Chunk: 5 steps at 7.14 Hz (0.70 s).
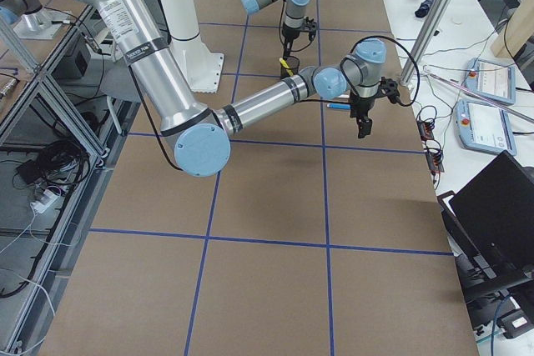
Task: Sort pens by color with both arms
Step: 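Lower the left gripper into the cup and grasp the yellow highlighter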
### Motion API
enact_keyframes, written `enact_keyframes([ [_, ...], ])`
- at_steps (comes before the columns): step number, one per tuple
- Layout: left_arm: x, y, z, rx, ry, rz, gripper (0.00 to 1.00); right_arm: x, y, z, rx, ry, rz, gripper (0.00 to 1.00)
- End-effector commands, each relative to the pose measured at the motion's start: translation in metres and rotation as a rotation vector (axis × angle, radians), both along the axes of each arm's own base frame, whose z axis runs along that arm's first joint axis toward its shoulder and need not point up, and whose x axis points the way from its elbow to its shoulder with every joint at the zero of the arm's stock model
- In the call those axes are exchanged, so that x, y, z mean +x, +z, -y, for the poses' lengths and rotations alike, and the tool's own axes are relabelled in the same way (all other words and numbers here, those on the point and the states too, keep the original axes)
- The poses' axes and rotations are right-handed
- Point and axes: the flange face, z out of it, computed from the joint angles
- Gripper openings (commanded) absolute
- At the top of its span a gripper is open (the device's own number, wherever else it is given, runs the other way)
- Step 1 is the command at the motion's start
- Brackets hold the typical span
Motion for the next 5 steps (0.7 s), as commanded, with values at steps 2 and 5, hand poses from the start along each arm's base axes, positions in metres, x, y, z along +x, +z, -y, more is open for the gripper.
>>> enact_keyframes([
  [2,0.010,0.007,-0.001,0.001,0.008,-0.001,0.54,0.000,0.000,0.001,0.002,0.001,-0.004,1.00],
  [5,0.017,0.009,-0.010,0.000,0.021,0.003,0.52,0.000,-0.001,0.000,0.004,0.002,-0.005,1.00],
])
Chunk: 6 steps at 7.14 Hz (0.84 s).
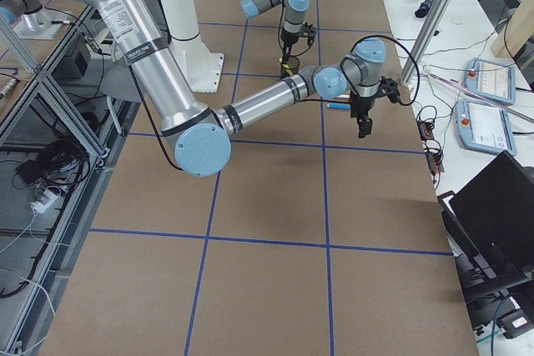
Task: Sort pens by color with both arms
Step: 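Lower the left gripper into the cup and grasp the yellow highlighter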
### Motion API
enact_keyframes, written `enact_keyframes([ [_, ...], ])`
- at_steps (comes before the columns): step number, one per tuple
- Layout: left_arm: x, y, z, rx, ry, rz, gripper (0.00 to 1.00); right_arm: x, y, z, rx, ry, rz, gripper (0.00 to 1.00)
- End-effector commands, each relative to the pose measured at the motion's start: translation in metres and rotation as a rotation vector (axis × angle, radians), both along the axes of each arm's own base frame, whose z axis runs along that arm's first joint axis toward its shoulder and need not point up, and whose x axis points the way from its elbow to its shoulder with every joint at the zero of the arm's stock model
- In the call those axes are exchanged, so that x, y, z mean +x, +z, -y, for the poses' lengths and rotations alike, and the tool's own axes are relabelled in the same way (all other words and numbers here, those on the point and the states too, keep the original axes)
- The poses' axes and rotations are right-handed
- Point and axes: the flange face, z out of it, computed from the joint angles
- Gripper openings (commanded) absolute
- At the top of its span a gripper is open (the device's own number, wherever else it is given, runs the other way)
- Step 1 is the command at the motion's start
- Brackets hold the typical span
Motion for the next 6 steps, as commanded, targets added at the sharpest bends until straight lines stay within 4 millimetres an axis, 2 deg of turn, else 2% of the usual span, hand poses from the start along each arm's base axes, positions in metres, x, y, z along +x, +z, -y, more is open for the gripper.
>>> enact_keyframes([
  [1,0.0046,0.0019,-0.0061,-0.004,0.007,0.002,0.51,-0.0010,-0.0001,-0.0003,0.000,-0.001,0.000,1.00],
  [6,0.0059,0.0090,-0.0066,-0.005,0.010,0.011,0.48,-0.0050,0.0007,-0.0012,-0.001,-0.006,-0.002,1.00],
])
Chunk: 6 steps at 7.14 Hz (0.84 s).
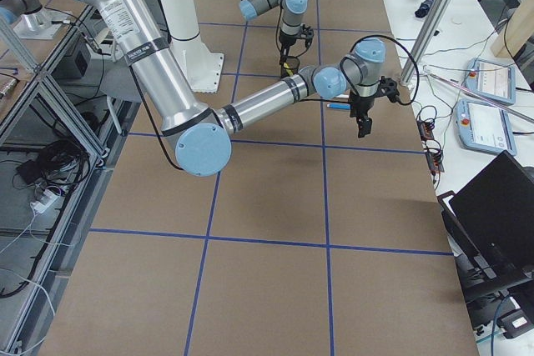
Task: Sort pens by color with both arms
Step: 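Lower the left gripper into the cup and grasp the yellow highlighter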
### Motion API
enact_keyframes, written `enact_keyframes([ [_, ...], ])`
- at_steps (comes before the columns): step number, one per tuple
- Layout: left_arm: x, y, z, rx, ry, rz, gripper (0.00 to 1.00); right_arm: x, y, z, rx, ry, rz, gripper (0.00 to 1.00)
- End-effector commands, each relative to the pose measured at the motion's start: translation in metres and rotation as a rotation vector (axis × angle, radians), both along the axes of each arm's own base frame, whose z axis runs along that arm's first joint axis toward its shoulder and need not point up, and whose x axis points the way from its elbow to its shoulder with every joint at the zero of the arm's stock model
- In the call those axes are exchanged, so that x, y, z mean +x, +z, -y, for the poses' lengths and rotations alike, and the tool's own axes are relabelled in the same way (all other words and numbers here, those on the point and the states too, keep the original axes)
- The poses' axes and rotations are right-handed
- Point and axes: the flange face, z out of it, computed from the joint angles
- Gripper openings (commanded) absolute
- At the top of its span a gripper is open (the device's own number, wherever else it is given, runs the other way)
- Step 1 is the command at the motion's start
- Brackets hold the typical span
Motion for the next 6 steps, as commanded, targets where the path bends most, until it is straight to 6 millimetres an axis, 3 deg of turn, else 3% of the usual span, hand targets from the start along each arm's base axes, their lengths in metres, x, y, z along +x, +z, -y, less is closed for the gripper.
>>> enact_keyframes([
  [1,0.0008,0.0020,-0.0014,0.000,0.003,0.002,0.46,-0.0024,0.0008,-0.0007,-0.001,-0.003,-0.001,1.00],
  [3,0.0007,0.0008,-0.0015,0.001,0.003,0.000,0.32,-0.0026,-0.0002,-0.0004,0.000,-0.004,0.000,1.00],
  [6,0.0000,-0.0003,-0.0019,0.002,0.003,-0.003,0.00,-0.0037,-0.0013,-0.0004,0.002,-0.005,0.000,1.00],
])
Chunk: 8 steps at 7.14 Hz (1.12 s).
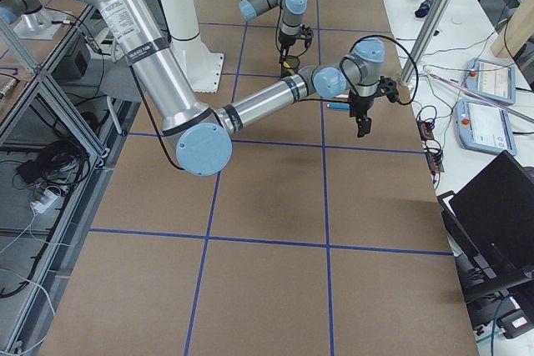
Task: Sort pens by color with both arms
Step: 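Lift the yellow highlighter out and carry it beside the green highlighter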
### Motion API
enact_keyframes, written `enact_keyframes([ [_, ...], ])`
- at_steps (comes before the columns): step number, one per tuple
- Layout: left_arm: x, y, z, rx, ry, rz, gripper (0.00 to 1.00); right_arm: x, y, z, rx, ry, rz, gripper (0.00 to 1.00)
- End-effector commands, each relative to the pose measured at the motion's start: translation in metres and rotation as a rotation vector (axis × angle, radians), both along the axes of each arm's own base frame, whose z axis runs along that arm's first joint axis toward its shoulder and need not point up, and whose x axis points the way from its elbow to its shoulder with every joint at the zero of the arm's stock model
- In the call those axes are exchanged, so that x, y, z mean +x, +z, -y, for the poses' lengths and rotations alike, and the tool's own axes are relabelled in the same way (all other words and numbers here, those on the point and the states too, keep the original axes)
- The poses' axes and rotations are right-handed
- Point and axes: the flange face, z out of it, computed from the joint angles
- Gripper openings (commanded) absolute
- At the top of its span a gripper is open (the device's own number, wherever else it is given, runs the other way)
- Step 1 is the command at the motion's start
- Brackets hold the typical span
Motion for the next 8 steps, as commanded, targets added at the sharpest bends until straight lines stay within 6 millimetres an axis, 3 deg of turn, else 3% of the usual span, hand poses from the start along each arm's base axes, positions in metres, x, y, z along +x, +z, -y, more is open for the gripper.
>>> enact_keyframes([
  [1,-0.003,-0.007,-0.001,0.008,-0.002,-0.011,0.00,-0.001,-0.001,0.000,0.002,-0.001,0.001,1.00],
  [2,-0.010,-0.016,-0.004,0.017,-0.005,-0.029,0.00,-0.001,-0.002,0.001,0.003,-0.001,0.001,1.00],
  [6,-0.072,-0.064,-0.009,0.103,-0.048,-0.155,0.00,0.000,0.001,0.000,-0.002,0.000,-0.002,1.00],
  [7,-0.093,-0.067,-0.011,0.122,-0.064,-0.186,0.00,0.000,0.003,0.000,-0.005,0.000,-0.004,1.00],
  [8,-0.116,-0.063,0.003,0.135,-0.100,-0.196,0.00,0.000,0.004,0.000,-0.004,-0.001,-0.004,1.00],
])
